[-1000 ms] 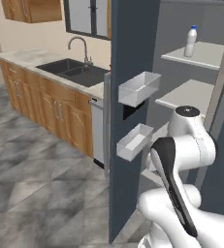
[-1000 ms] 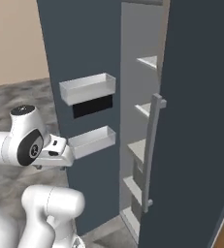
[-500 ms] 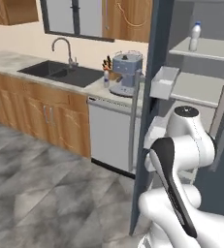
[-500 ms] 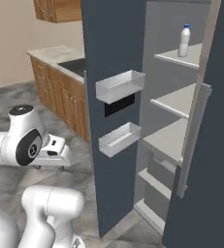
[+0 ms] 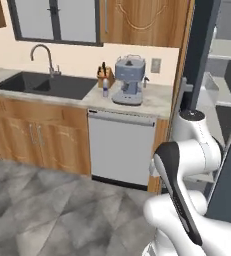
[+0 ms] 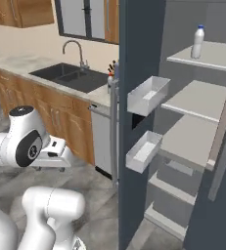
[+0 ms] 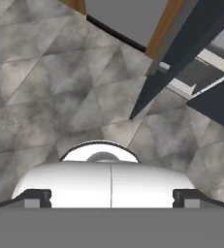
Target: Take the bottled waters from the counter and place them in the freezer to freeze. Close the freezer door after placing the bottles.
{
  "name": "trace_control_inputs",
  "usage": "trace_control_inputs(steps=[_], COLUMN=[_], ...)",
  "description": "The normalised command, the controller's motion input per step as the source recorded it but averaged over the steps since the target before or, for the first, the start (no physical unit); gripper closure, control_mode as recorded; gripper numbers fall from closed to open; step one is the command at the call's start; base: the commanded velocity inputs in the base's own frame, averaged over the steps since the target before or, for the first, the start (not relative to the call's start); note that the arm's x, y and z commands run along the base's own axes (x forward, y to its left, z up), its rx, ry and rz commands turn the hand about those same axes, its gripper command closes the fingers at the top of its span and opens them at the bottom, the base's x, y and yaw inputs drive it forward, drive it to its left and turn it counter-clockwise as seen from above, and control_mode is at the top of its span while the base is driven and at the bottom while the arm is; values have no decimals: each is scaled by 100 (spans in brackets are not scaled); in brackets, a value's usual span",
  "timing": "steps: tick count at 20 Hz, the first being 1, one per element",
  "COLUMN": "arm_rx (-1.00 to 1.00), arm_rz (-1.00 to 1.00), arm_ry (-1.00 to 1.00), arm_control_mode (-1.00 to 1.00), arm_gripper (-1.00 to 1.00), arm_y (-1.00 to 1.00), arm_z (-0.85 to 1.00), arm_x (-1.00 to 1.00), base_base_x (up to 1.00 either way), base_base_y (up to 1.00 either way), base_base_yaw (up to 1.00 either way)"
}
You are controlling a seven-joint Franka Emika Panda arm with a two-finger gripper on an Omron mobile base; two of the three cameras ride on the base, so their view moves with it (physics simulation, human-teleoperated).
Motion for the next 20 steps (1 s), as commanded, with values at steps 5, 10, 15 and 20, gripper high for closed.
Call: trace_control_inputs(steps=[5, 10, 15, 20], arm_rx=[0, 0, 0, 0], arm_rz=[0, 0, 0, 0], arm_ry=[0, 0, 0, 0], arm_control_mode=[100, 100, 100, 100], arm_gripper=[-100, -100, -100, -100], arm_y=[0, 0, 0, 0], arm_z=[0, 0, 0, 0], arm_x=[0, 0, 0, 0], base_base_x=[38, 55, 69, 71], base_base_y=[100, 100, 100, 100], base_base_yaw=[-42, -43, -45, -43])
